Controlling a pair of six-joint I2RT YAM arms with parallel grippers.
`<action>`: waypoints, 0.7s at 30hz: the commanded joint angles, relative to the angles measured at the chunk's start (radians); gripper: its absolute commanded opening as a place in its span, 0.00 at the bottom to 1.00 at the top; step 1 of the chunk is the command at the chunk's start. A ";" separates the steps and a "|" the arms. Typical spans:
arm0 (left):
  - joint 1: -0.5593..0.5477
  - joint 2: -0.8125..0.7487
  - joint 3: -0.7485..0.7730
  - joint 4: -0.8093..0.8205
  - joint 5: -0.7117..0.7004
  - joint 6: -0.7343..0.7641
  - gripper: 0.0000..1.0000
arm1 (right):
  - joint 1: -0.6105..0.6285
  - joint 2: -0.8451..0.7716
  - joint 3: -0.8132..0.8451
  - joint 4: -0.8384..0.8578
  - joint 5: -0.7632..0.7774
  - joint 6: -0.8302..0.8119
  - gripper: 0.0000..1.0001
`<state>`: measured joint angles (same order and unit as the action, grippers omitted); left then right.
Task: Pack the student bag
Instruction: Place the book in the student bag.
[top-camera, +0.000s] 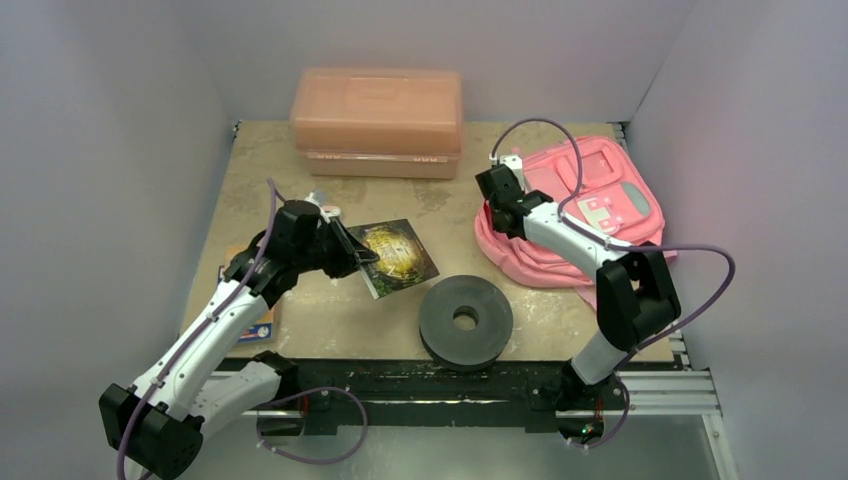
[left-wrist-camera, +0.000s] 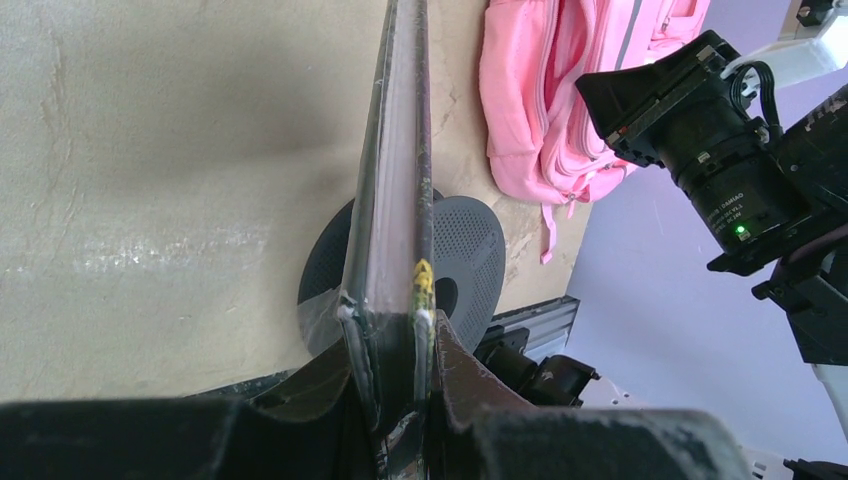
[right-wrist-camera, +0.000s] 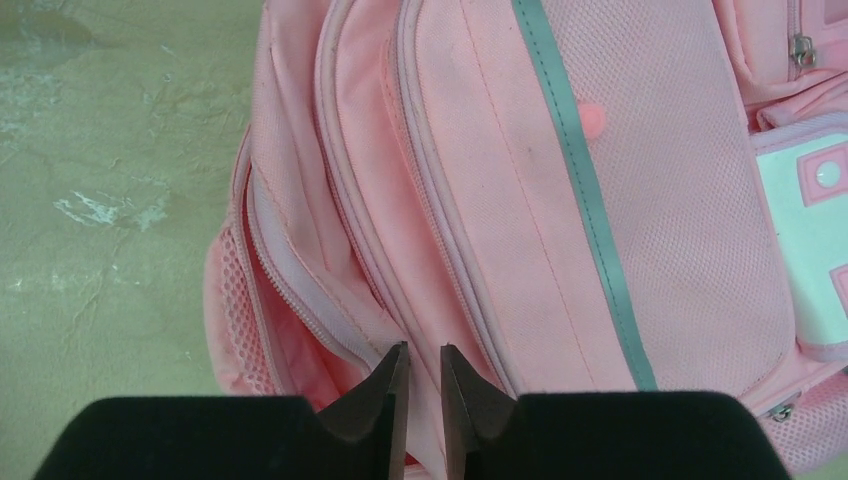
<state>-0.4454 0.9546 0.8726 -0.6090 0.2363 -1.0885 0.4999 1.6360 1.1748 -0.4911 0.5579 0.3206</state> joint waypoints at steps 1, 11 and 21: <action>0.004 -0.032 0.019 0.092 0.031 -0.010 0.00 | 0.007 -0.014 -0.004 0.025 0.021 -0.010 0.23; 0.004 -0.033 0.005 0.092 0.045 -0.019 0.00 | 0.036 0.090 0.007 0.040 -0.026 -0.010 0.23; 0.004 0.022 0.015 0.123 0.079 -0.023 0.00 | 0.036 0.201 0.017 0.041 0.082 -0.001 0.75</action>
<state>-0.4454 0.9592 0.8524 -0.6022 0.2497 -1.0904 0.5373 1.7878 1.1790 -0.4622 0.5964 0.3016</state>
